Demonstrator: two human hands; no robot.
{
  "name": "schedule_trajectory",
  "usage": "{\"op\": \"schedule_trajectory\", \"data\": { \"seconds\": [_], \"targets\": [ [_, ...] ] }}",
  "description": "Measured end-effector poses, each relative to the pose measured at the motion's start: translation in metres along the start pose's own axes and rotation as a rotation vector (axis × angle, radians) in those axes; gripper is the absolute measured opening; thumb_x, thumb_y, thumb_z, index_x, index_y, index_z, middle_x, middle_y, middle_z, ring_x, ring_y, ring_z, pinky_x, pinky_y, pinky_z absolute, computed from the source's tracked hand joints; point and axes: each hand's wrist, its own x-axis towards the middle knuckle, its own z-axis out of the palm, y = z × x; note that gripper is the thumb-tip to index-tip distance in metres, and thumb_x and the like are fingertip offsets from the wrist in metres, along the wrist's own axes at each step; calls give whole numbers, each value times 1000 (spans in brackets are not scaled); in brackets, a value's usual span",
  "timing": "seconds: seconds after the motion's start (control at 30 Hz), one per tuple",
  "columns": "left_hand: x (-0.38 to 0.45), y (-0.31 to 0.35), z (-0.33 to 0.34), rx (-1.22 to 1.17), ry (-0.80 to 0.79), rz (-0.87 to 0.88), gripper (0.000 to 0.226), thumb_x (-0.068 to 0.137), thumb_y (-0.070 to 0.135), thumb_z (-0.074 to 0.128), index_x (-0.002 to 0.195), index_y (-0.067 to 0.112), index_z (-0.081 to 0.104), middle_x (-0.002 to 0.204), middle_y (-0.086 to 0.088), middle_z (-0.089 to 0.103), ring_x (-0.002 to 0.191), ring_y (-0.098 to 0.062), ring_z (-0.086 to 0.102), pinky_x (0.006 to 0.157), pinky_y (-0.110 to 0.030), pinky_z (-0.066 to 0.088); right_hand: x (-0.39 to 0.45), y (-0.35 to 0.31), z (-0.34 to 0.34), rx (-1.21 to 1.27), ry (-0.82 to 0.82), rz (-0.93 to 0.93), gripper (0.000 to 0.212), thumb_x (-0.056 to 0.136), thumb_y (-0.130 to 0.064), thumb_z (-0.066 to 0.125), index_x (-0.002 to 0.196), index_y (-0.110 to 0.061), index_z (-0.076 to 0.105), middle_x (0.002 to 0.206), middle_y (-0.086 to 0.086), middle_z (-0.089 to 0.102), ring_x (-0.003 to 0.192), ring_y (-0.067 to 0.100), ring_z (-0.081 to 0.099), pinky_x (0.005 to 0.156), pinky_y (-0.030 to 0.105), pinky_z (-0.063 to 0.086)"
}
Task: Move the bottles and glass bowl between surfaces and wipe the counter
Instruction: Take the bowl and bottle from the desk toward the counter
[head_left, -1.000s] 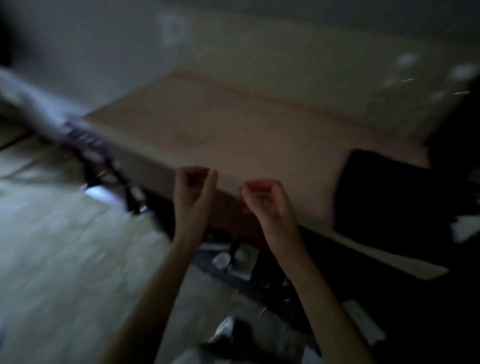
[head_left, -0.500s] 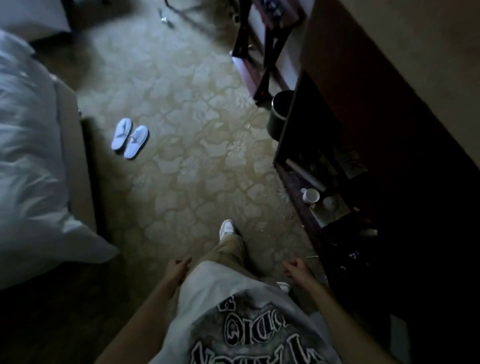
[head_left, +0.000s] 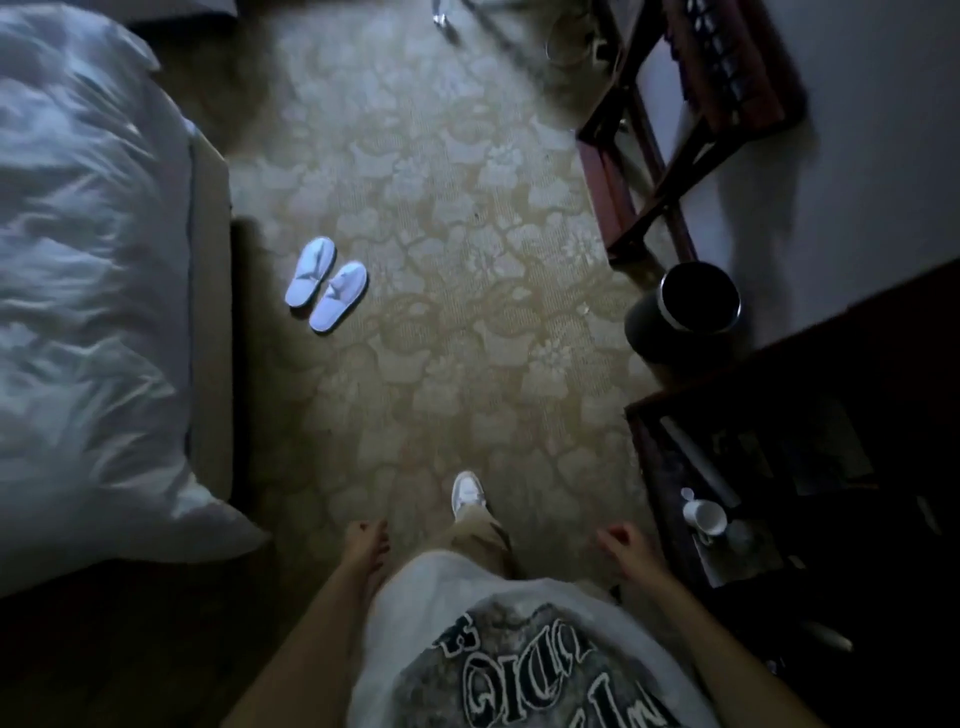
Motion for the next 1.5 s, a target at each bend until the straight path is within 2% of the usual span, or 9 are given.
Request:
{"op": "schedule_trajectory", "data": {
  "seconds": [0.2, 0.3, 0.43, 0.63, 0.73, 0.97, 1.1, 1.27, 1.5],
  "targets": [
    [49, 216, -30, 95, -123, 257, 24, 99, 29, 53, 106, 6, 57, 92, -11, 62, 69, -17, 57, 58, -26, 40, 85, -72, -31, -15, 60, 84, 7, 95, -16, 58, 98, -10, 57, 99, 20, 67, 92, 34, 65, 91, 52, 53],
    [75, 295, -30, 104, -116, 338, 24, 100, 29, 51, 107, 7, 56, 89, -8, 63, 71, -16, 59, 59, -26, 42, 119, -147, -39, 4, 93, 92, 15, 94, -18, 57, 101, -4, 58, 91, 17, 67, 88, 33, 65, 86, 50, 54],
    [111, 357, -25, 159, -145, 266, 22, 100, 30, 50, 104, 10, 57, 90, -7, 65, 72, -17, 60, 62, -27, 44, 164, -277, -45, 29, 66, 121, 14, 95, -13, 54, 101, -1, 57, 82, 14, 61, 74, 27, 56, 66, 33, 45],
    [136, 419, -33, -26, -9, -50, 18, 100, 14, 51, 85, 4, 52, 69, -11, 55, 46, -16, 47, 44, -19, 33, 250, -506, -61, -131, -68, -61, 21, 95, -25, 55, 106, -8, 61, 97, 9, 66, 93, 28, 63, 82, 39, 50],
    [141, 474, -45, -54, 24, -53, 17, 101, 9, 49, 87, 1, 54, 64, -10, 47, 30, -7, 38, 31, -13, 22, 284, -634, -68, -233, -91, -192, 15, 96, -24, 54, 102, -12, 58, 98, 8, 65, 99, 29, 64, 78, 35, 48],
    [211, 632, -51, -111, -12, -65, 23, 99, 4, 51, 75, 5, 49, 49, -4, 41, 29, -6, 30, 34, -14, 22, 368, -856, -81, -239, -63, -320, 19, 96, -32, 53, 106, -17, 59, 97, 2, 65, 92, 21, 62, 71, 31, 47],
    [278, 754, -59, -123, -79, -65, 38, 100, 7, 46, 63, 13, 42, 41, 4, 38, 31, -8, 28, 36, -14, 20, 416, -906, -96, -210, -33, -162, 15, 96, -30, 53, 101, -17, 57, 95, 5, 64, 91, 24, 62, 72, 33, 47],
    [337, 972, -95, -105, -105, 68, 14, 99, 14, 52, 89, 6, 55, 69, -7, 58, 55, -17, 52, 52, -23, 33, 456, -966, -126, -138, 31, 75, 13, 94, -21, 56, 89, -8, 56, 78, 13, 58, 74, 24, 52, 67, 35, 40],
    [395, 1259, -141, -78, -60, 400, 17, 101, 23, 52, 103, 9, 60, 90, -10, 68, 70, -15, 61, 51, -17, 45, 548, -1140, -136, -53, 73, 123, 16, 95, -17, 55, 91, -2, 55, 70, 12, 56, 63, 24, 51, 57, 31, 38]
  ]
}}
